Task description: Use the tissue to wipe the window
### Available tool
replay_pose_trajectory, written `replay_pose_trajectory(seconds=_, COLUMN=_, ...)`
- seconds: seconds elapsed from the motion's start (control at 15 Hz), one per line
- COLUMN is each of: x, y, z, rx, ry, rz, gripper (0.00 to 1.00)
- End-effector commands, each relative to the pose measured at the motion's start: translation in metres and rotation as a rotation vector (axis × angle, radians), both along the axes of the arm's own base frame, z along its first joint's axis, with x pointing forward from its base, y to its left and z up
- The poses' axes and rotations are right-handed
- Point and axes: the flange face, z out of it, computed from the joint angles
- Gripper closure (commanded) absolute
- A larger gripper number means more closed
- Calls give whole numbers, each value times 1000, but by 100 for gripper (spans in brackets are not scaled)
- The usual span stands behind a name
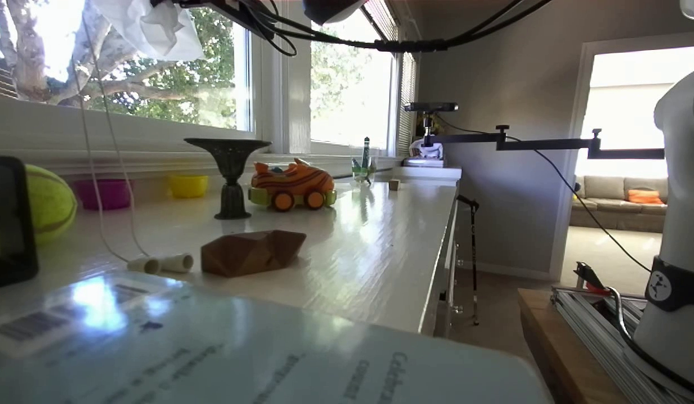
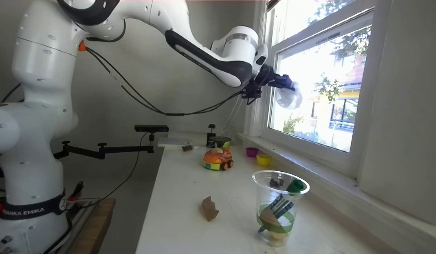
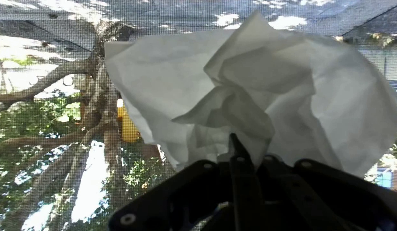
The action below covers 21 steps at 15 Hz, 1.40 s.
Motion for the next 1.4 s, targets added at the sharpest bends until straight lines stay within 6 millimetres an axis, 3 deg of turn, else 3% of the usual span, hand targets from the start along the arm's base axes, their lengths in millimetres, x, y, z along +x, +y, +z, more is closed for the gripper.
replay_pose_trajectory(seconds=0.0, x=2, y=-17, z=-5, rx=0, ry=-10, rz=-54, gripper=100)
replay_pose_trajectory(seconds=0.27, x=-9, y=-49, z=-7, rx=-11, ry=-10, rz=-150, gripper=100)
replay_pose_trajectory(seconds=0.6, x=-22, y=-114, z=-12, rx=-47, ry=-25, rz=-364, gripper=100)
replay_pose_trajectory(seconds=0.8, x=-25, y=-134, z=-20, rx=-66, ry=-15, rz=-430, gripper=100)
replay_pose_trajectory(seconds=1.07, x=-17, y=-114, z=-30, rx=-58, ry=9, rz=-361, gripper=100)
replay_pose_trajectory(seconds=1.33, x=-8, y=-72, z=-33, rx=-31, ry=22, rz=-238, gripper=100)
